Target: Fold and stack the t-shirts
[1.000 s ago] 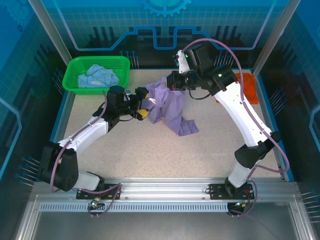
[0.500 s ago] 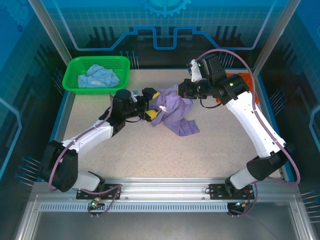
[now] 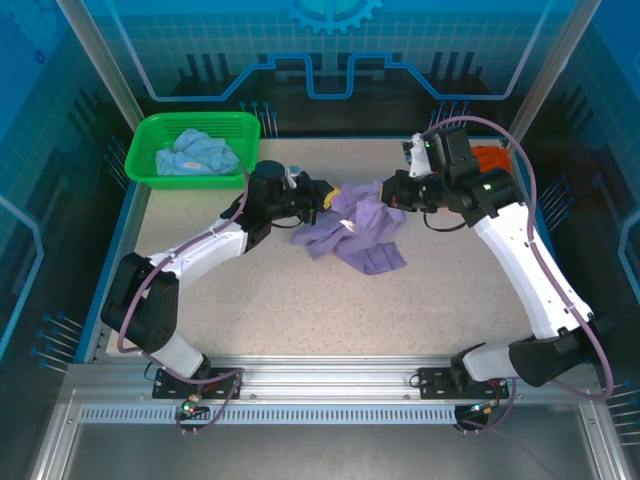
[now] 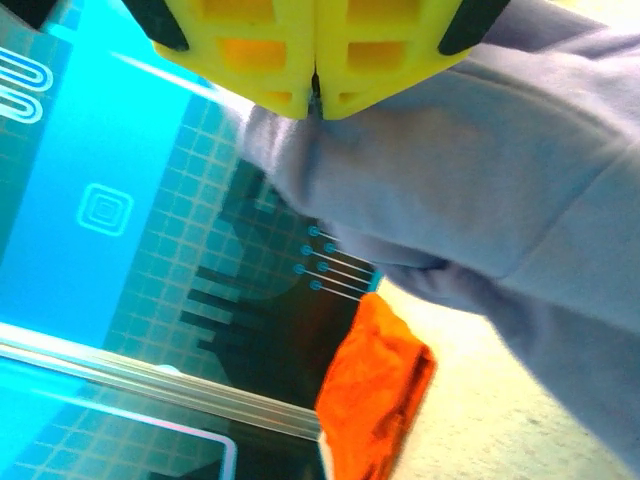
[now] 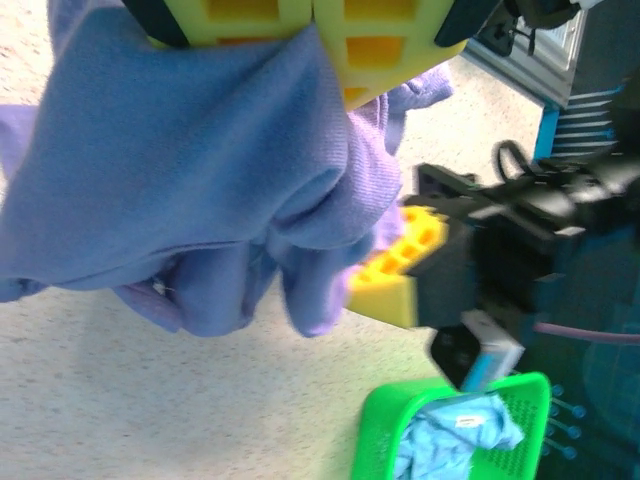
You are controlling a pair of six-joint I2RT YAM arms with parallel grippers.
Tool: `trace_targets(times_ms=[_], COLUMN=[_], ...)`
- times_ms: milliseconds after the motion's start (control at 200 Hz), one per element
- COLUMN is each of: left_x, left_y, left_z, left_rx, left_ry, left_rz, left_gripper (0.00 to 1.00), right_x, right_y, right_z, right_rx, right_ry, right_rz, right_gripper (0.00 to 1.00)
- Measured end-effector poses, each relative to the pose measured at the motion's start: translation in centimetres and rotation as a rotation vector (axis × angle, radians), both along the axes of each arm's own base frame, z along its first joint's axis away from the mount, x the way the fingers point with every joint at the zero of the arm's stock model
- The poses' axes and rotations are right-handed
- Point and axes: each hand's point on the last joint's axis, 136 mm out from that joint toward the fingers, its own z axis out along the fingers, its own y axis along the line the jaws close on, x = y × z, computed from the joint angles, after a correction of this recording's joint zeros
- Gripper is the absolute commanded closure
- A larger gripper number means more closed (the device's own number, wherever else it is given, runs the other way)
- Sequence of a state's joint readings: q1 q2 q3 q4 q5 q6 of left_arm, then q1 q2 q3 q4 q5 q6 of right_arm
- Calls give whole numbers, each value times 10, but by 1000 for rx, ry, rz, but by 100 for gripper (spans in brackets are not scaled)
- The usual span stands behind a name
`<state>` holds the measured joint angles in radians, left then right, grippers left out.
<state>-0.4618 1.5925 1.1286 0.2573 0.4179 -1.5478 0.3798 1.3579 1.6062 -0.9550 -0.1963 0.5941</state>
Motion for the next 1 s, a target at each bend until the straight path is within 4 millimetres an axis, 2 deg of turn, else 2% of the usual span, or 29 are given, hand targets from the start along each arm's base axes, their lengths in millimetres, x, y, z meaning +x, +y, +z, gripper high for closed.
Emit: trace_targets(times_ms=[105, 195, 270, 355, 440, 520, 550, 615, 685, 730, 775, 835, 855, 880, 920, 960, 1000], left_x=[11, 33, 63, 104, 139, 150, 147, 133, 111, 92, 69, 32, 16, 1, -19, -35, -45], left_y=[3, 11, 8, -3, -15, -17, -15, -11, -7, -3, 2, 13, 19, 26, 39, 59, 83], left_z=[26, 45, 68, 101, 143, 188, 205, 227, 241, 233, 220, 186, 169, 149, 114, 71, 27], left_rx=[15, 32, 36, 32, 26, 22, 20, 39, 90, 144, 191, 252, 274, 299, 333, 382, 435], left_ry=[-59, -92, -137, -215, -329, -472, -526, -594, -649, -643, -630, -587, -556, -531, -473, -386, -281], left_rz=[-9, 3, 7, -4, -17, -21, -23, -39, -67, -89, -113, -136, -148, -158, -166, -154, -127], left_gripper=[100, 100, 100, 100, 100, 100, 100, 100, 100, 100, 100, 100, 91, 75, 72, 71, 52], right_x=[2, 12, 32, 72, 113, 134, 134, 124, 97, 72, 44, 10, -1, -12, -26, -39, -49], right_y=[-26, -43, -50, -55, -59, -56, -54, -46, -32, -20, -9, -1, 0, 0, 1, 3, 4], right_z=[-10, -20, -23, -13, 14, 54, 68, 96, 116, 118, 110, 83, 65, 47, 13, -29, -66], right_rx=[5, 12, 26, 59, 85, 101, 107, 113, 110, 106, 107, 101, 96, 86, 75, 45, 10], right_ry=[24, 50, 65, 66, 11, -83, -119, -190, -254, -272, -265, -226, -186, -154, -74, 31, 126], right_rz=[-77, -132, -160, -194, -221, -219, -215, -197, -158, -115, -73, -25, -18, -7, 1, 15, 26], right_gripper=[96, 98, 99, 99, 99, 99, 97, 91, 88, 87, 86, 80, 76, 70, 59, 43, 36])
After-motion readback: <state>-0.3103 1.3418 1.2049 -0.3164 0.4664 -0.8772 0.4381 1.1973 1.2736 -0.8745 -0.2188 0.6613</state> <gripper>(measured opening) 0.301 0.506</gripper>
